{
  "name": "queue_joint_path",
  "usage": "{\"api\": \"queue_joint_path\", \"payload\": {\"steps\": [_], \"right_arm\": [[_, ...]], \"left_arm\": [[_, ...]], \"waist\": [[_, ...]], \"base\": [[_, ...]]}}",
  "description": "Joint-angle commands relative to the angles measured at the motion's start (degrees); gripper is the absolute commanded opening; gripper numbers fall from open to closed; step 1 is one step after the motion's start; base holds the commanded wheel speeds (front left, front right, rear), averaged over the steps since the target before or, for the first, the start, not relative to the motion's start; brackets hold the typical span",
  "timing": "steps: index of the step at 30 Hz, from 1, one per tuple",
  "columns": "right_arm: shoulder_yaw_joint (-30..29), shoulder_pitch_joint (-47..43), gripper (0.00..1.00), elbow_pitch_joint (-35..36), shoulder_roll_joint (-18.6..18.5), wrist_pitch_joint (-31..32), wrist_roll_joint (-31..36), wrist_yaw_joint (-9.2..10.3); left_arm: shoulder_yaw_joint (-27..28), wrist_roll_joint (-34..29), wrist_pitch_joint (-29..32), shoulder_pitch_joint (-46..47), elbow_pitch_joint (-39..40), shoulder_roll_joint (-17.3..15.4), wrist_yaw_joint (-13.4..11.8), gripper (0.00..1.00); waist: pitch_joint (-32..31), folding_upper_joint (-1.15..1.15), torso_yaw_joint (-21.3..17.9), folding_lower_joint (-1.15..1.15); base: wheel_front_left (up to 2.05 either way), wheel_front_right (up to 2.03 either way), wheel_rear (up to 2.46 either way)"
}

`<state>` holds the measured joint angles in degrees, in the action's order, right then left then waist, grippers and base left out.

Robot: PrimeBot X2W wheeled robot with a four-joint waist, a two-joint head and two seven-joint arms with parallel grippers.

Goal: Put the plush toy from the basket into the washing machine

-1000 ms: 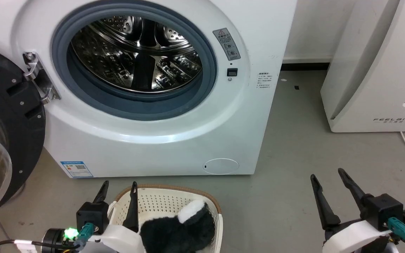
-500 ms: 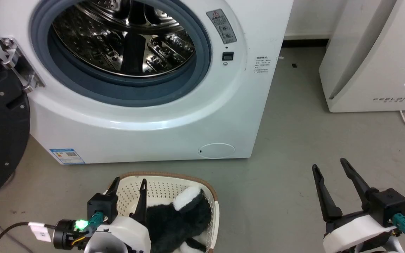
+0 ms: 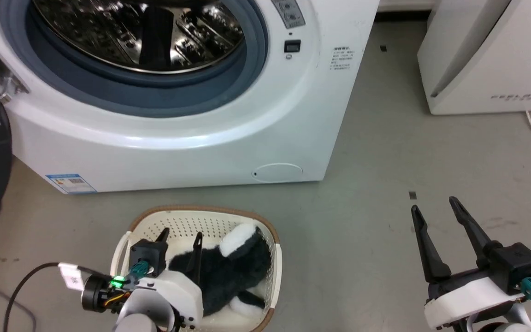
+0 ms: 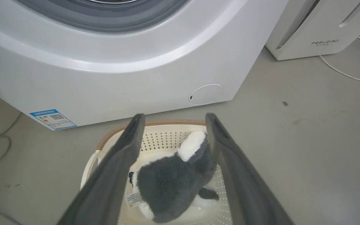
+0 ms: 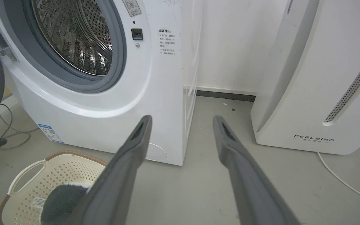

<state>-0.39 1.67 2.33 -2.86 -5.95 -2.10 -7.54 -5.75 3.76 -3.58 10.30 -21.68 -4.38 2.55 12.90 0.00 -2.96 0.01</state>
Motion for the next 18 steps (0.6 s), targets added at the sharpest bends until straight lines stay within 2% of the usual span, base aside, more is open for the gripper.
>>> {"api": "queue_joint_path", "payload": {"steps": [1, 18], "right_arm": [[0.05, 1.07, 1.0, 0.33, -0.01, -0.7, -0.68, 0.02], [0.49, 3.86, 1.0, 1.61, -0.01, -2.73, -2.6, 0.03]], "left_arm": [[-0.58, 0.68, -0.29, 1.72, -1.73, -0.4, 0.32, 1.0], [-5.8, 2.25, 2.7, 11.94, -15.51, -3.23, 1.6, 1.0]], "waist": [[1.08, 0.0, -0.34, -0.01], [9.82, 0.0, -2.62, -0.01]], "base": [[0.0, 0.0, 0.0], [0.0, 0.0, 0.0]]}}
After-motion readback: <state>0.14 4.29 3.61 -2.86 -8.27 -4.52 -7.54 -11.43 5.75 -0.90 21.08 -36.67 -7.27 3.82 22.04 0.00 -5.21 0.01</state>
